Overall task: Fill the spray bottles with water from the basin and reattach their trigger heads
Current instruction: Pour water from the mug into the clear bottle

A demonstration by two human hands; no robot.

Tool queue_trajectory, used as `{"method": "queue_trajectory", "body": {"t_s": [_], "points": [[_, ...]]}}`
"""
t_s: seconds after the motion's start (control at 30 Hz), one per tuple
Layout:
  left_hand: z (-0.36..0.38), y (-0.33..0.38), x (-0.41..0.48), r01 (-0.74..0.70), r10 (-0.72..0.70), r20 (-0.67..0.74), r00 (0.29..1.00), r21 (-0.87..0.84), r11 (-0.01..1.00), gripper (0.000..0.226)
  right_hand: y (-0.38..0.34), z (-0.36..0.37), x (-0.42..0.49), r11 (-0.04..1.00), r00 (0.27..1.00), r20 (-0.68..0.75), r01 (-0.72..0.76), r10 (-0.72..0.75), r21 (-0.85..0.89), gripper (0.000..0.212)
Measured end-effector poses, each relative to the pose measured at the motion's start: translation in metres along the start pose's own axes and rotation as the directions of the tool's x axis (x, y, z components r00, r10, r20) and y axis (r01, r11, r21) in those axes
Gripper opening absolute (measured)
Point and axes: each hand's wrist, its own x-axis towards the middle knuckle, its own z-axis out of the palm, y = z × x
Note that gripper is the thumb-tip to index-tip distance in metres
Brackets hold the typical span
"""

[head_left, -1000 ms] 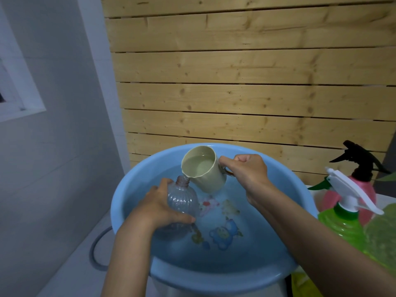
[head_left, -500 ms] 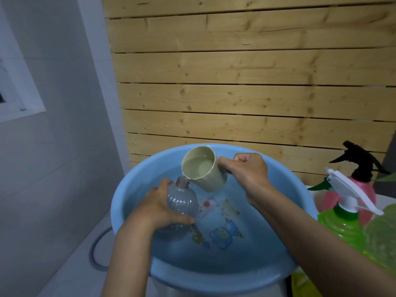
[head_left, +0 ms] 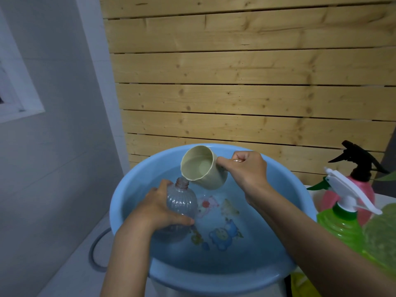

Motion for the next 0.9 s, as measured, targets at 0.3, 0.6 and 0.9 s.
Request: {"method": "queue_trajectory", "body": {"t_s": [0.3,0.6,0.9], "points": [[-0.0002,0.0007,-0.0007,0.004,-0.004,0.002,1.0,0.019,1.0,0.094,0.001,0.0011,0.0015,1.0,0.999,-0.019,0.027,-0.027,-0.003,0.044],[-0.0002,0.0015,-0.0014,0.001,-0.001,0.018,1.0,-0.007,1.0,0.095,0.0016,0.002,0.0017,0.995,0.995,-0.033,0.092,-0.093,-0.031,0.046],[0.0004,0.0006,0.0001,0.008,-0.008,0.021,1.0,-0.006,1.0,0.095,0.0011,0.0019,0.0017,0.986,0.987,-0.032,0.155,-0.157,-0.066,0.042]]}}
